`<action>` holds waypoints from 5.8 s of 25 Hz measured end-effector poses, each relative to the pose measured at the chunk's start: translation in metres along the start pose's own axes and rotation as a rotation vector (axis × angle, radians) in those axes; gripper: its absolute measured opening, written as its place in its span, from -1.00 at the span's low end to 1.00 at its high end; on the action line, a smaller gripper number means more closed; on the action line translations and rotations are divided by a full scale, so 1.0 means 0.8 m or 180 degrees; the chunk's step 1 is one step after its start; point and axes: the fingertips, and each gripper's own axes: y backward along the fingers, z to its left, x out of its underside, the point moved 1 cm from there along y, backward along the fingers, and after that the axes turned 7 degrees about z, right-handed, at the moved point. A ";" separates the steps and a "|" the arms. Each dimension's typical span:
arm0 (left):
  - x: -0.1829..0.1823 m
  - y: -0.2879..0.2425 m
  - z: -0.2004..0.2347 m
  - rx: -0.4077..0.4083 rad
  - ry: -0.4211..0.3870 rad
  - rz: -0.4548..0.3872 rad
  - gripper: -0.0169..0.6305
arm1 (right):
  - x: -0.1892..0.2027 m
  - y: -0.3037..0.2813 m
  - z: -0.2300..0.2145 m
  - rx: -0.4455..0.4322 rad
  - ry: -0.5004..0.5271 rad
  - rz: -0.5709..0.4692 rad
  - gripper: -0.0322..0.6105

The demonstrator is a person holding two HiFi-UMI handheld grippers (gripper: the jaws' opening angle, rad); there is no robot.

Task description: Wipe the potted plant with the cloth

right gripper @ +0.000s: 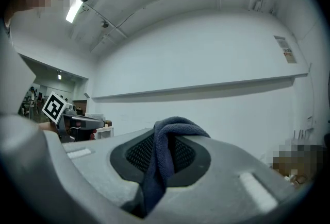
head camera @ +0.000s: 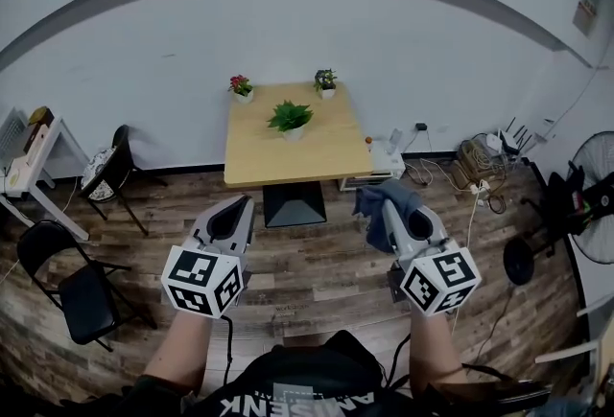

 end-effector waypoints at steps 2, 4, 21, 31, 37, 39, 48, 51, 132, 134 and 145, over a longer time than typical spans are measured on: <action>0.005 -0.006 0.009 0.0016 -0.0004 0.0016 -0.94 | 0.006 -0.005 0.000 0.0040 -0.0005 0.0033 -0.77; 0.008 -0.013 0.016 0.0004 0.0032 -0.0009 -0.94 | 0.009 -0.011 -0.003 0.0047 0.0014 0.0049 -0.76; -0.024 -0.189 0.050 -0.0339 -0.0016 0.0197 -0.94 | -0.030 -0.172 -0.152 -0.0474 0.0103 -0.0053 -0.77; -0.046 -0.285 0.052 -0.0532 0.0099 0.0263 -0.94 | -0.049 -0.235 -0.230 -0.0810 0.0164 -0.0048 -0.77; -0.051 -0.333 0.049 -0.0667 0.0016 0.0349 -0.94 | -0.047 -0.259 -0.266 -0.0977 0.0131 -0.0038 -0.77; -0.049 -0.347 0.050 -0.0706 0.0036 0.0377 -0.94 | -0.045 -0.267 -0.279 -0.1034 0.0136 -0.0024 -0.76; -0.049 -0.395 0.081 -0.0646 -0.0048 0.0443 -0.94 | -0.041 -0.323 -0.307 -0.1009 0.0080 0.0007 -0.77; -0.047 -0.412 0.109 -0.0575 -0.0026 0.0412 -0.94 | -0.040 -0.350 -0.305 -0.0924 0.0070 0.0051 -0.77; 0.264 -0.745 0.232 -0.0608 -0.2183 0.3272 -0.61 | 0.059 -0.609 -0.472 -0.1400 -0.0127 0.0890 -0.77; 0.269 -0.747 0.234 -0.0585 -0.2194 0.3331 -0.61 | 0.059 -0.611 -0.473 -0.1406 -0.0116 0.0885 -0.77; 0.277 -0.758 0.249 -0.0462 -0.2236 0.3471 -0.76 | 0.072 -0.612 -0.476 -0.1360 -0.0185 0.0942 -0.77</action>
